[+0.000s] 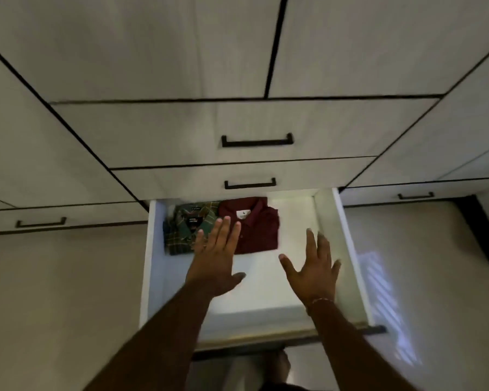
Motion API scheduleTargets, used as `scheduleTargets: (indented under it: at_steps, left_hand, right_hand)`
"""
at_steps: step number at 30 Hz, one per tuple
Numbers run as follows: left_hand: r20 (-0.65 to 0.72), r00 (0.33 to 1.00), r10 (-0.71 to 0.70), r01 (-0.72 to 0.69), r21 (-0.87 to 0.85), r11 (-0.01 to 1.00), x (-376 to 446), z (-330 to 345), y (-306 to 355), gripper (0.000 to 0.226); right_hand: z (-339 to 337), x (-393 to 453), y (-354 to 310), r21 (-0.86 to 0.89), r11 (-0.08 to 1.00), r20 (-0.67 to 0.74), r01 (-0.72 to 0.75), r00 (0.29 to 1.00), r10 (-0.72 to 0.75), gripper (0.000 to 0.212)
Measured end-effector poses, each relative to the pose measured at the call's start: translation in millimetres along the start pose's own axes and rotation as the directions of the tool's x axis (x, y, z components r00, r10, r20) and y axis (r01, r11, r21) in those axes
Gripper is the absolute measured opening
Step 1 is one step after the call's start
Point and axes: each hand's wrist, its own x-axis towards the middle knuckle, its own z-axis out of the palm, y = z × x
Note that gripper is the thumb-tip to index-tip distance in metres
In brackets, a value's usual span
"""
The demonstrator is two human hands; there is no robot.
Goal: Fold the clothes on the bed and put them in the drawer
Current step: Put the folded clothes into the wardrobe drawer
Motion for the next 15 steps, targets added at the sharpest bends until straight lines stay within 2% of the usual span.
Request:
scheduleTargets:
  at_steps: [4,8,12,15]
  left_hand:
    - [-0.013,0.99,0.14,-0.14,-0.04,0.989,-57.4,-114.3,76.1,0.109]
    - [-0.015,0.94,0.341,-0.341,-0.025,0.94,-90.3,-177.9,147.8,0.103]
    - [0.061,0.814,0.577,-0.575,-0.044,0.817,-103.4,-191.4,266.3,0.099]
    - [0.039,0.752,0.658,-0.652,-0.104,0.751,-106.6,-178.8,351.5,0.096]
  right_hand:
    - [-132.6,-83.6,-2.6,0.027,0.996,-0.071,-0.082,0.994,0.084,0.095]
    - [-222.9,-155.6,20.6,0.159,0.965,-0.222,-0.21,0.945,0.242,0.091]
    - [-288.8,-230.1,89.3,0.261,0.898,-0.379,-0.355,0.818,0.434,0.092]
    - [-322.2,-257.9,143.9,0.162,0.904,-0.415,-0.396,0.804,0.427,0.088]
